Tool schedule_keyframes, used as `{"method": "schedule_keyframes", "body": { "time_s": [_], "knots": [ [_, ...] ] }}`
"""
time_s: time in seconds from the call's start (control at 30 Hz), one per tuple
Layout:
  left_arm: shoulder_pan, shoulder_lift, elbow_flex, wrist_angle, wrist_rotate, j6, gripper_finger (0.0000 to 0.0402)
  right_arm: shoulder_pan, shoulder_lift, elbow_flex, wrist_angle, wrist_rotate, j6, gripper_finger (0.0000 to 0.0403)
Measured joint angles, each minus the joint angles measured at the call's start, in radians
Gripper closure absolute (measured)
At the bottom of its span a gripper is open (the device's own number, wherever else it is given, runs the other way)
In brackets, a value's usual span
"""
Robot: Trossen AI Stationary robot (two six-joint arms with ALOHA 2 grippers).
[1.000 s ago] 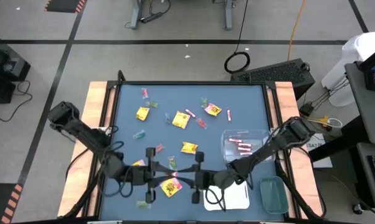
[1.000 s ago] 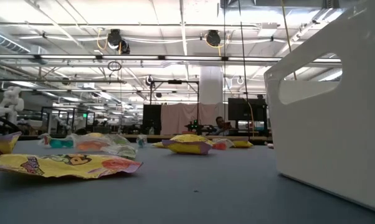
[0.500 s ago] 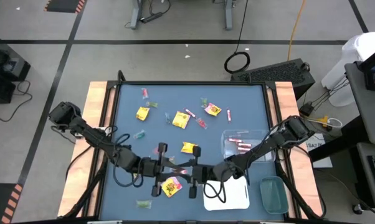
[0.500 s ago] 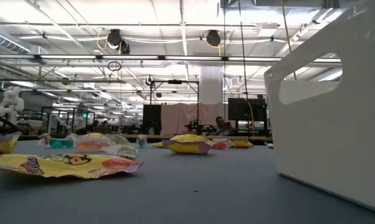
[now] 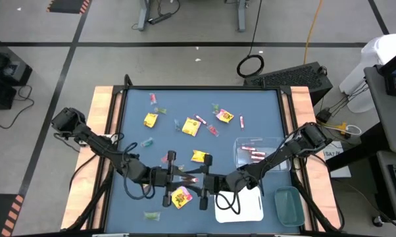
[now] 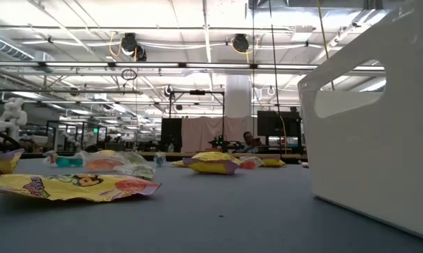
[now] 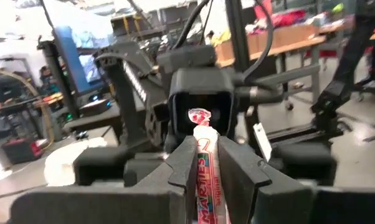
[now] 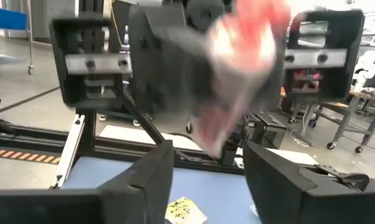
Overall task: Sort candy
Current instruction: Put the transparent candy roll into the transparent bin
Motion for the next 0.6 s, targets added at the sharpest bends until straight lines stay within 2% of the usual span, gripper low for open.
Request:
{"method": "schedule_keyframes", "body": {
  "time_s": [0.1,0.23,0.33,0.6],
  "knots": [
    [0.0,0.0,0.0,-0.036,-0.039,0.0,0.0338,0.0,0.0,0.0,0.001,-0.001,0.0,0.0204],
    [0.0,0.0,0.0,-0.046,-0.044,0.0,0.0338,0.0,0.0,0.0,0.003,-0.001,0.0,0.0212],
    [0.0,0.0,0.0,-0.046,-0.043,0.0,0.0338,0.0,0.0,0.0,0.007,-0.001,-0.009,0.0238],
    [-0.001,0.0,0.0,-0.05,-0.042,-0.003,0.0338,0.0,0.0,0.0,0.008,0.002,-0.019,0.0338]
  ]
}}
